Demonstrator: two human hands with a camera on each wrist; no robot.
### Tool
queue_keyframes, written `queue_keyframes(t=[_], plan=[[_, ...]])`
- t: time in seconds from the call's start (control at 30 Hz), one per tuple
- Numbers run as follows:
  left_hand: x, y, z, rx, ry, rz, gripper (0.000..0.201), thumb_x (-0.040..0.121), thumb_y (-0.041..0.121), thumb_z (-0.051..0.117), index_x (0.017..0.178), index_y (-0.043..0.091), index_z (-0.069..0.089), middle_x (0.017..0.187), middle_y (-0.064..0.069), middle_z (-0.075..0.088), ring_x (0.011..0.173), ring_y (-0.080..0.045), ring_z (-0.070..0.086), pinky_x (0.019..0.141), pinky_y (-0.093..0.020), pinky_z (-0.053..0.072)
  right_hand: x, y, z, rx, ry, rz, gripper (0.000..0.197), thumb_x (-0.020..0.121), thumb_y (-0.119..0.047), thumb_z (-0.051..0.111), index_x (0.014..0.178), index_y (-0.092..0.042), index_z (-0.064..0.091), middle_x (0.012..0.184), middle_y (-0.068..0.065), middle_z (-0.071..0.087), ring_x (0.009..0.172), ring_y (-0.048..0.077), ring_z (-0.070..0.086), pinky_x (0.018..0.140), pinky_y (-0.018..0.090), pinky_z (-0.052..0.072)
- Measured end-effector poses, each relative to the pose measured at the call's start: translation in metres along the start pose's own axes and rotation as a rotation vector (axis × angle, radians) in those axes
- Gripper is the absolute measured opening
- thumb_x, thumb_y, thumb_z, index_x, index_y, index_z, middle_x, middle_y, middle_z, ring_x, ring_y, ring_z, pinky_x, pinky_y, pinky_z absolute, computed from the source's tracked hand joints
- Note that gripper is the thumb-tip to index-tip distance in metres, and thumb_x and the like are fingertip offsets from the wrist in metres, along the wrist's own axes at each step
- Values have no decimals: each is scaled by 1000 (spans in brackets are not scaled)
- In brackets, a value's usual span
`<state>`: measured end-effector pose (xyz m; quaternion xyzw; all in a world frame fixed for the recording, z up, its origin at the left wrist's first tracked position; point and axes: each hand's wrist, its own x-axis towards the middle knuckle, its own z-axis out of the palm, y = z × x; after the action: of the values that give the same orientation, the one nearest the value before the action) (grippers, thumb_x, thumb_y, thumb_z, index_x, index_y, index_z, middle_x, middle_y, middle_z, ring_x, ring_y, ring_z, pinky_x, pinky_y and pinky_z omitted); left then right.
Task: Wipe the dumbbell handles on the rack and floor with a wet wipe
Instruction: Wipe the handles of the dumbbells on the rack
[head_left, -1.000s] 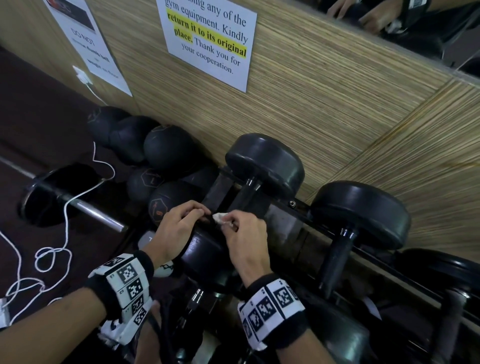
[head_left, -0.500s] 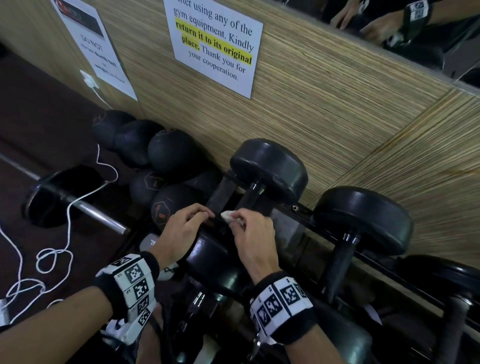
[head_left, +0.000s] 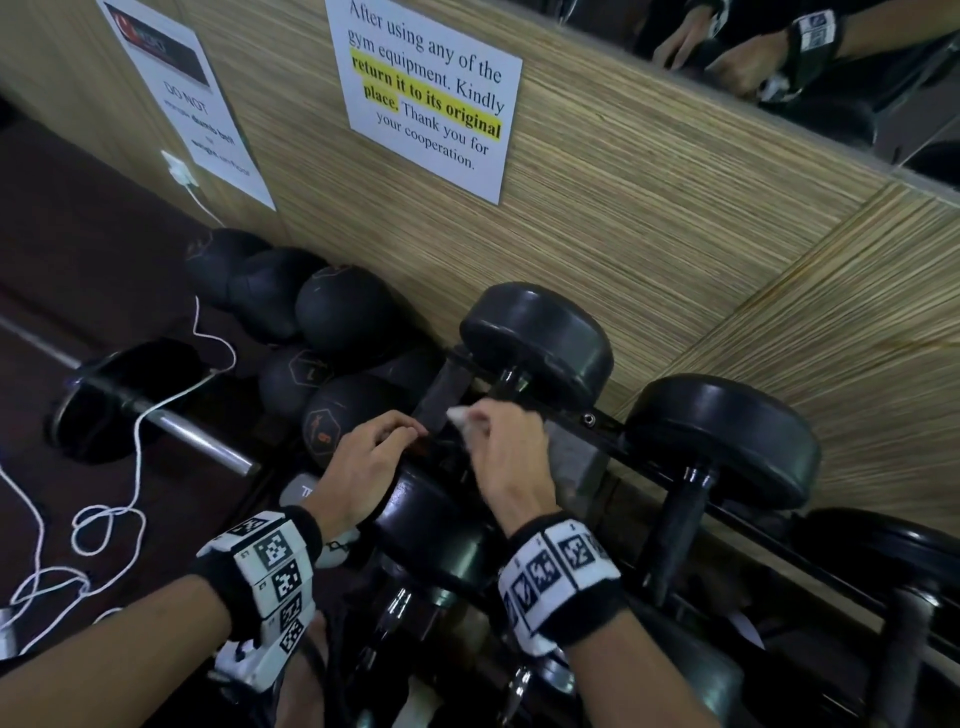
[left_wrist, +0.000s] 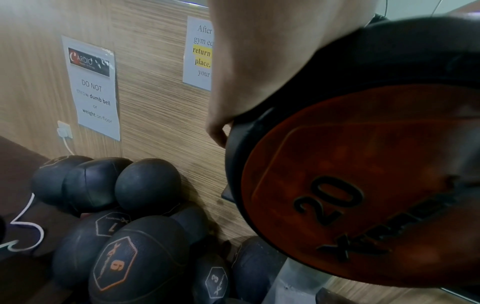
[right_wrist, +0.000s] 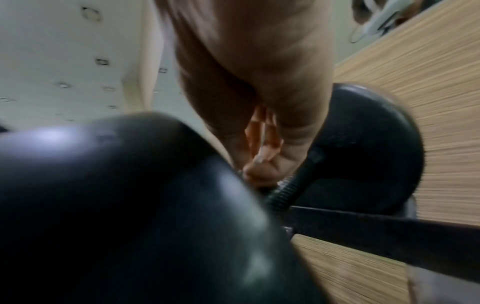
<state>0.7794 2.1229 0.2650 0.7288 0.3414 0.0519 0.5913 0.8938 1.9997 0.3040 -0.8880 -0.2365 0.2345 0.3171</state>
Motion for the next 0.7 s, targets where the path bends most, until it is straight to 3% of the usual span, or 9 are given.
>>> queue_keyframes(t=[0.07, 0.13, 0.27, 0.37, 0.43, 0.5, 0.6, 0.7], plan=[[-1, -2, -1, 2, 3, -1, 30, 86, 39, 45, 90, 25, 72, 89, 3, 72, 94, -14, 65, 95, -37, 47, 16, 0, -10, 15, 164, -9, 16, 101, -21, 59, 107, -17, 74, 105, 1, 75, 100, 19, 69, 94, 40, 54], [-2, -2, -1, 10, -1, 0, 30, 86, 39, 45, 89, 26, 72, 89, 2, 72, 94, -15, 65, 95, -38, 47, 18, 1, -10, 30, 193, 1, 17, 101, -18, 59, 110, -17, 74, 107, 0, 75, 102, 18, 68, 95, 40, 54], [2, 0, -1, 67, 39, 13, 27, 84, 36, 45, 87, 27, 70, 84, 6, 73, 91, -11, 66, 95, -38, 48, -6, 7, 14, 1, -89, -21, 19, 100, -22, 56, 109, -24, 73, 114, 3, 70, 108, 24, 65, 99, 41, 51], [9, 3, 1, 136, 35, 39, 11, 92, 26, 57, 93, 27, 69, 84, 6, 73, 89, -10, 68, 93, -37, 51, -16, 8, 17, 12, -177, 41, 19, 100, -24, 56, 107, -25, 73, 109, 7, 66, 100, 27, 65, 87, 39, 56], [13, 13, 1, 177, -77, 99, 14, 92, 19, 68, 104, 25, 69, 94, 7, 73, 95, -9, 68, 92, -30, 53, -15, 14, 11, 76, -174, 36, 19, 98, -20, 58, 102, -23, 76, 97, 5, 72, 90, 21, 68, 78, 34, 56], [15, 27, 0, 191, -275, 145, 22, 91, 21, 72, 112, 23, 70, 99, 6, 74, 99, -8, 68, 91, -23, 52, -17, 19, 2, 220, -140, 49, 16, 98, -18, 61, 101, -20, 76, 86, 1, 74, 79, 14, 69, 72, 31, 55], [16, 47, -2, 125, -389, 170, 16, 90, 19, 72, 106, 18, 73, 95, 5, 75, 90, -3, 68, 82, -18, 51, -21, 19, -15, 426, -97, 43, 11, 98, -15, 62, 99, -19, 73, 80, 3, 74, 68, 9, 66, 70, 31, 56], [26, 54, -3, 218, -323, 237, 3, 88, 21, 73, 88, 21, 70, 76, 12, 70, 69, 3, 61, 69, -14, 45, -23, 17, -41, 463, -140, -5, 13, 96, -16, 66, 107, -22, 69, 84, 3, 74, 70, 8, 68, 69, 26, 57]])
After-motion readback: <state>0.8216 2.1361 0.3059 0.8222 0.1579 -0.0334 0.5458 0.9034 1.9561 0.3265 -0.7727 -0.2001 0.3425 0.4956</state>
